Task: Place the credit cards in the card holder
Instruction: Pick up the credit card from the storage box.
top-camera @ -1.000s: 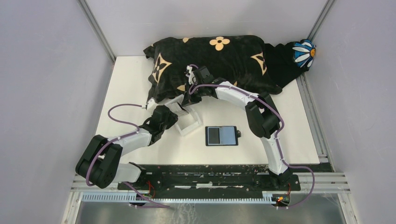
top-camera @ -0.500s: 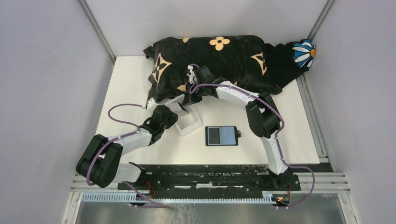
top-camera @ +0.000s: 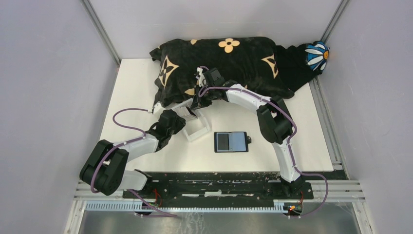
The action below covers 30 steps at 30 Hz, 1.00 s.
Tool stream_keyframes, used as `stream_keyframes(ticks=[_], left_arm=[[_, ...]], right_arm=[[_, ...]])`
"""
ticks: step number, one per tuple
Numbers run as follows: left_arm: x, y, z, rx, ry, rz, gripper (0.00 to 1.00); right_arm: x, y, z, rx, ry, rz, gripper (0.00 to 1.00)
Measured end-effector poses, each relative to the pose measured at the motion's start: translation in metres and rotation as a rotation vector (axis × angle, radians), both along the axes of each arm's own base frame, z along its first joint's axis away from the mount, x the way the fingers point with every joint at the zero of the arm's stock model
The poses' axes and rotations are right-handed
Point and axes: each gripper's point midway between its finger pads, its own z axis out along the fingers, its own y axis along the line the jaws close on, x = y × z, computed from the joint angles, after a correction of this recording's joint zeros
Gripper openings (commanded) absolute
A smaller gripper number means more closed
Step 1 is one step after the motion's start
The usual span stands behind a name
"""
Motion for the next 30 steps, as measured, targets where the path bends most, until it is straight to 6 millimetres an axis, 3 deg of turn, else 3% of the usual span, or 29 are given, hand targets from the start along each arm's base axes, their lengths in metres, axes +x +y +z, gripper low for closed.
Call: stream_keyframes(ticks=[30], left_arm=[[0.0006, -0.0005, 0.0006, -0.001, 0.000, -0.002, 0.42]], right_arm=[[0.0051, -0.0054, -0.0003, -0.002, 0.002, -0.014, 0.26]])
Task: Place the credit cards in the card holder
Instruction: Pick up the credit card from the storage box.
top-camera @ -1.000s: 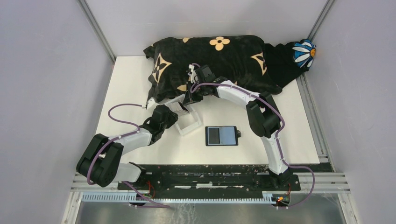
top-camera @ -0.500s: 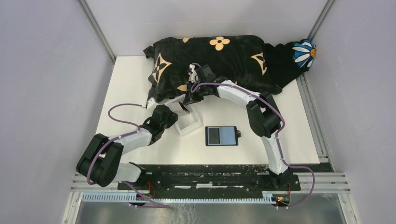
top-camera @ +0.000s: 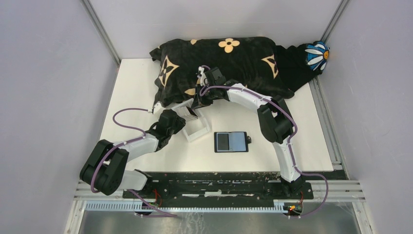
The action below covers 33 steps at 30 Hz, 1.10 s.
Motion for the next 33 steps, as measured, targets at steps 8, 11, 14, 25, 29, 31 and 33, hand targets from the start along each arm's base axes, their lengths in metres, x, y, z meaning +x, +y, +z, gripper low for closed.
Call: stream_keyframes(ticks=[8, 11, 14, 25, 29, 31, 33], left_arm=[[0.0000, -0.0001, 0.0001, 0.000, 0.000, 0.000, 0.41], [0.0002, -0.0002, 0.0003, -0.001, -0.001, -0.001, 0.41], [0.0004, -0.0003, 0.0005, -0.001, -0.002, -0.001, 0.40], [0.0008, -0.0005, 0.0008, -0.002, -0.004, -0.001, 0.40], [0.0013, -0.0008, 0.0005, -0.001, -0.005, -0.002, 0.39], [0.0018, -0.0010, 0.0007, -0.002, -0.008, -0.002, 0.39], [0.0022, -0.0011, 0.0007, 0.000, -0.009, -0.004, 0.39]], right_arm=[[0.0024, -0.0017, 0.0005, 0.005, 0.004, -0.009, 0.26], [0.0025, -0.0021, 0.0004, 0.011, 0.008, -0.008, 0.26], [0.0018, -0.0015, 0.0000, 0.017, 0.013, -0.007, 0.26], [0.0010, -0.0010, -0.0009, 0.035, 0.029, -0.010, 0.26], [0.0010, -0.0011, -0.0011, 0.044, 0.033, -0.010, 0.26], [0.0015, -0.0013, -0.0010, 0.046, 0.035, -0.012, 0.26], [0.0015, -0.0017, -0.0013, 0.049, 0.039, -0.013, 0.27]])
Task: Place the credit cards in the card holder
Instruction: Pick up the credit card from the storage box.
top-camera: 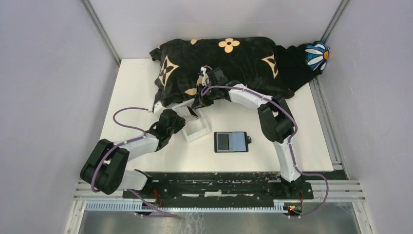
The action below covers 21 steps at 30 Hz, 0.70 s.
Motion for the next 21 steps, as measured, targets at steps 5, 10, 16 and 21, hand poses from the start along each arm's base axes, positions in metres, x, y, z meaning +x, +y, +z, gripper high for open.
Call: stream_keyframes(ticks=[5, 10, 16, 21], left_arm=[[0.0008, -0.0004, 0.0001, 0.000, -0.003, -0.001, 0.39], [0.0011, -0.0005, 0.0002, 0.000, -0.004, -0.001, 0.38], [0.0013, -0.0006, 0.0001, 0.000, -0.004, -0.001, 0.38], [0.0013, -0.0007, 0.0001, 0.000, -0.003, -0.002, 0.38]], right_arm=[[-0.0003, 0.0003, -0.0009, 0.009, 0.005, 0.000, 0.27], [0.0001, -0.0001, -0.0009, 0.019, 0.008, 0.001, 0.27], [0.0000, -0.0001, -0.0015, 0.032, 0.016, 0.000, 0.27], [-0.0002, -0.0003, -0.0021, 0.040, 0.021, 0.000, 0.27]])
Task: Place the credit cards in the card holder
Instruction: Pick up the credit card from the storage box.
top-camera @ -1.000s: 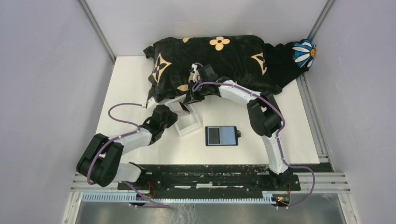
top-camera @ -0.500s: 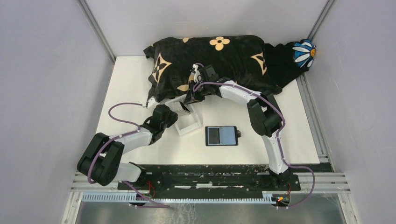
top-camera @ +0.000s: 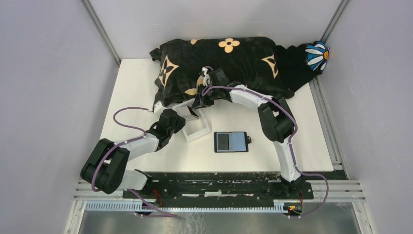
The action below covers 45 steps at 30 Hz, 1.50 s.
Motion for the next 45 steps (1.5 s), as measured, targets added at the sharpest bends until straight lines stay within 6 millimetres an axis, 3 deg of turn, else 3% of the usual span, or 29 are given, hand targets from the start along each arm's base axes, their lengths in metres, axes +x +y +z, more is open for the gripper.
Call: stream_keyframes(ticks=[45], left_arm=[[0.001, -0.003, 0.000, -0.004, 0.003, -0.012, 0.36]], right_arm=[[0.002, -0.012, 0.004, 0.010, -0.012, -0.024, 0.27]])
